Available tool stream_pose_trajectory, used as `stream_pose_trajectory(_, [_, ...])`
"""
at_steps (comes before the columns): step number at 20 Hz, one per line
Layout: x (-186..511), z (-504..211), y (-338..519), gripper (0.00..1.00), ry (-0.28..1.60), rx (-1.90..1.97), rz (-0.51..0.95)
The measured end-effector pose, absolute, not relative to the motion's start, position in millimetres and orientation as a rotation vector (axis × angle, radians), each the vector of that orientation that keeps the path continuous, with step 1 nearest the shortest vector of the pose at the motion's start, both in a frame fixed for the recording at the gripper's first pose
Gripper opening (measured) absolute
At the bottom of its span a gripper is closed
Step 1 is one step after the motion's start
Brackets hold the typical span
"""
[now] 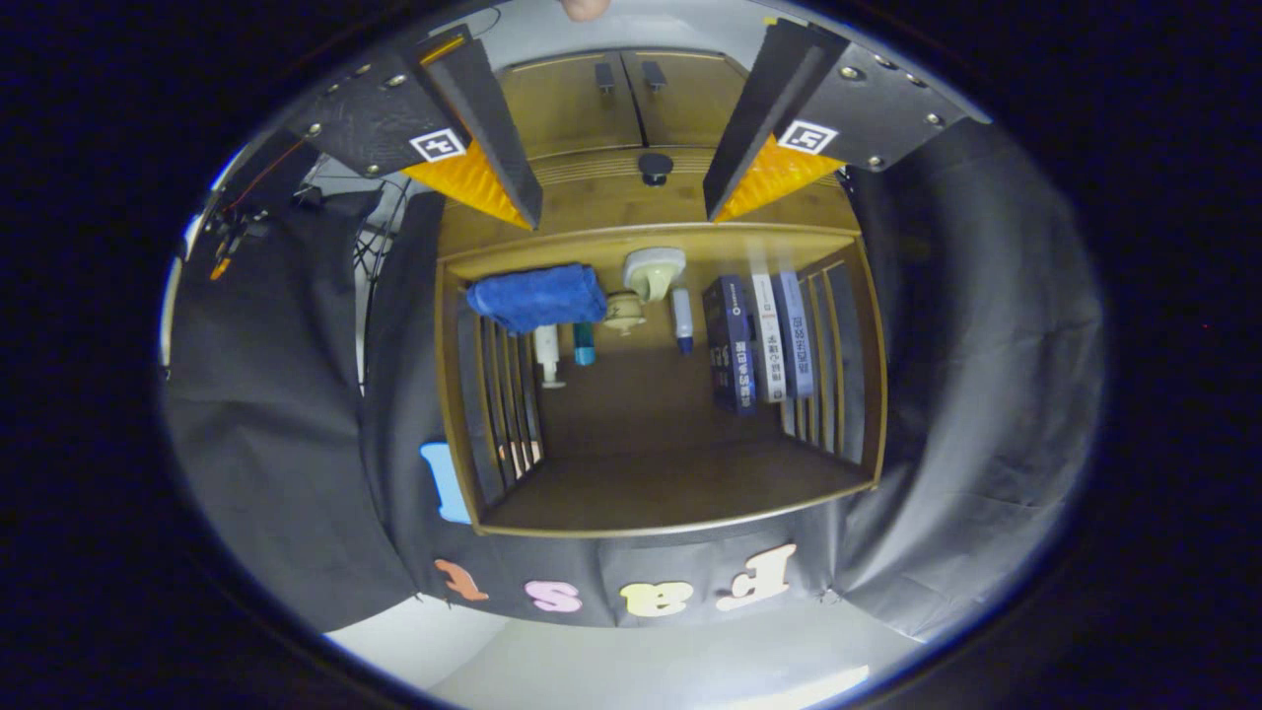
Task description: Pull open the drawer, take out the items inside it, and place them on the countertop above the cabinet.
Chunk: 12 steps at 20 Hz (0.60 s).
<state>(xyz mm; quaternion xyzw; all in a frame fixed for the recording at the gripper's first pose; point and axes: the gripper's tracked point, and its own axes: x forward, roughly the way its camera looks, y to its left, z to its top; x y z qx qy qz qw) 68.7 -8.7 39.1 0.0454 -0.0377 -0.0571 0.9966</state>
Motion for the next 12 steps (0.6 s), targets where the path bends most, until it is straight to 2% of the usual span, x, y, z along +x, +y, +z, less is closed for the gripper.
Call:
stream_pose_trajectory(5, [15.1,95.5,-19.5,0.99,-0.221,0.032,-0.134])
stream_pose_trajectory(12, [-26.9,108.1,-33.9,0.99,-0.185,0.003,-0.168])
